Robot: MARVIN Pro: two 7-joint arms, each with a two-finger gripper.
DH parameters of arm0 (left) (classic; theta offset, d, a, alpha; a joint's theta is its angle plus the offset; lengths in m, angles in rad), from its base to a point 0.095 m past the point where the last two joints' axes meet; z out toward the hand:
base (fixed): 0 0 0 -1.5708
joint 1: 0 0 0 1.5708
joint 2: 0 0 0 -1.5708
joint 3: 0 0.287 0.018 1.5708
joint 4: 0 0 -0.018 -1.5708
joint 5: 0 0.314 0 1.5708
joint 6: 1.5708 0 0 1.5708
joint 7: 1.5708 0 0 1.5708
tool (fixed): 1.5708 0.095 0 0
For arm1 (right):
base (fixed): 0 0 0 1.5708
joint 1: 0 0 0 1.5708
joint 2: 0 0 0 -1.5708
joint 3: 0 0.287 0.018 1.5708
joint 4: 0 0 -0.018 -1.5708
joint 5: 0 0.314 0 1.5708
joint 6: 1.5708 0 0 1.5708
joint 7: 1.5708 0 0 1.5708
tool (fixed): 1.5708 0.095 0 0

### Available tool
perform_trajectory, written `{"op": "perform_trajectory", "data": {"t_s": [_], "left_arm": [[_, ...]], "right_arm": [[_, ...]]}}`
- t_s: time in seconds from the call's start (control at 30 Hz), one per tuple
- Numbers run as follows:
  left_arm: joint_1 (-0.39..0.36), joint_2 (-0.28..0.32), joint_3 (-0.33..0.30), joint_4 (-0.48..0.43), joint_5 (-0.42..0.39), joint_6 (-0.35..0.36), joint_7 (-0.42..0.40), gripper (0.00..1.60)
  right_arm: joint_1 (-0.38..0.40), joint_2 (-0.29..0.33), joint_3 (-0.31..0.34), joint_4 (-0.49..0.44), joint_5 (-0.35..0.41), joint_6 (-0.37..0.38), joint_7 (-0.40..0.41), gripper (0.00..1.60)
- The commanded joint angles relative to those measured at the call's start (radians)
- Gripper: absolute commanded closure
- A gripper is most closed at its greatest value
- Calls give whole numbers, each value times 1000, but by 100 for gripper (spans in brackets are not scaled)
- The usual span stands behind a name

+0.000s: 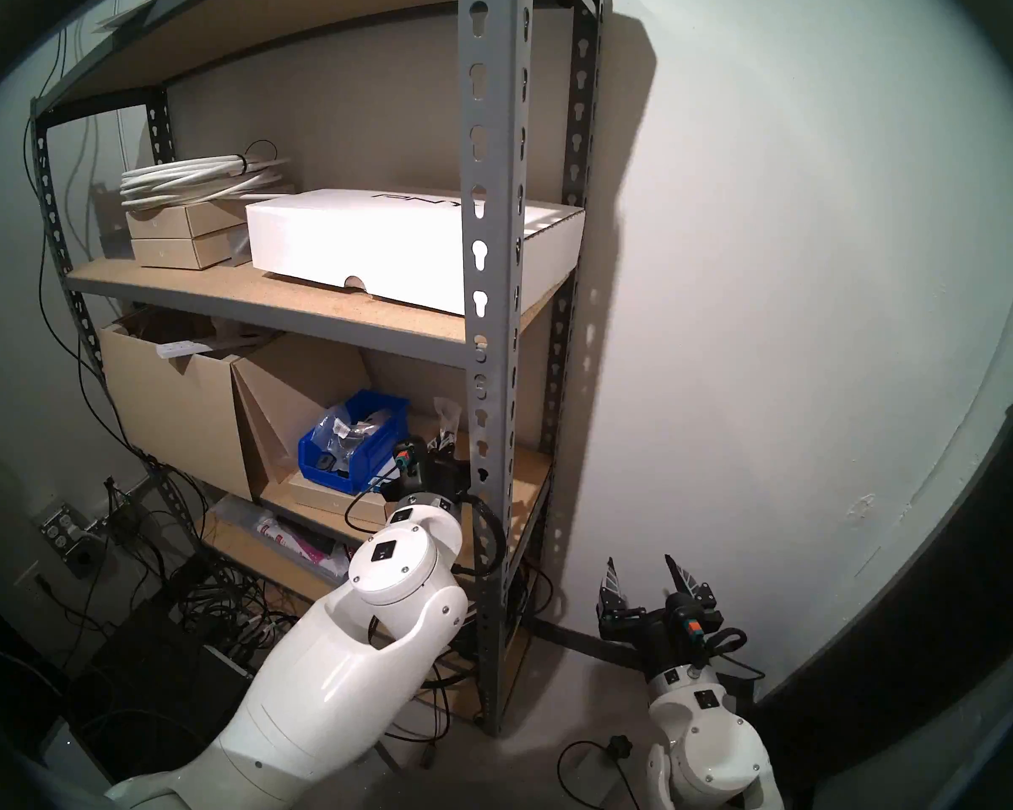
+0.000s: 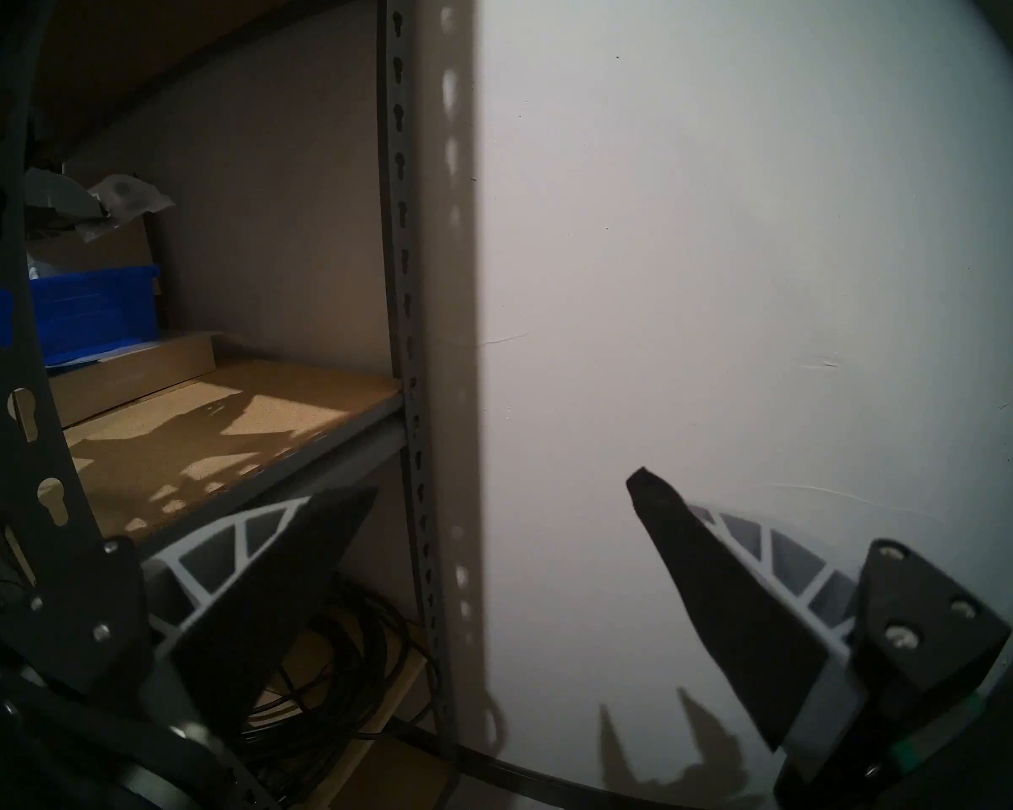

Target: Organize the rack shelf by putting things into a case

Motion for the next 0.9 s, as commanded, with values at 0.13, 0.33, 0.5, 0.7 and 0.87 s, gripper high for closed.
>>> {"op": "perform_trajectory", "data": {"t_s": [0.13, 0.33, 0.5, 0.7, 0.87], "left_arm": [[79, 114, -47, -165, -1, 18, -19, 160], [123, 185, -95, -242, -32, 54, -58, 160], [147, 244, -143, -285, -71, 84, -99, 160], [158, 299, -197, -309, -112, 104, -155, 160], [165, 316, -239, -298, -142, 112, -181, 160]], "right_arm": [[2, 0, 0, -19, 0, -4, 0, 0], [2, 0, 0, -19, 0, -4, 0, 0], [2, 0, 0, -19, 0, -3, 0, 0], [2, 0, 0, -20, 0, -3, 0, 0], [1, 0, 0, -20, 0, -3, 0, 0]]}}
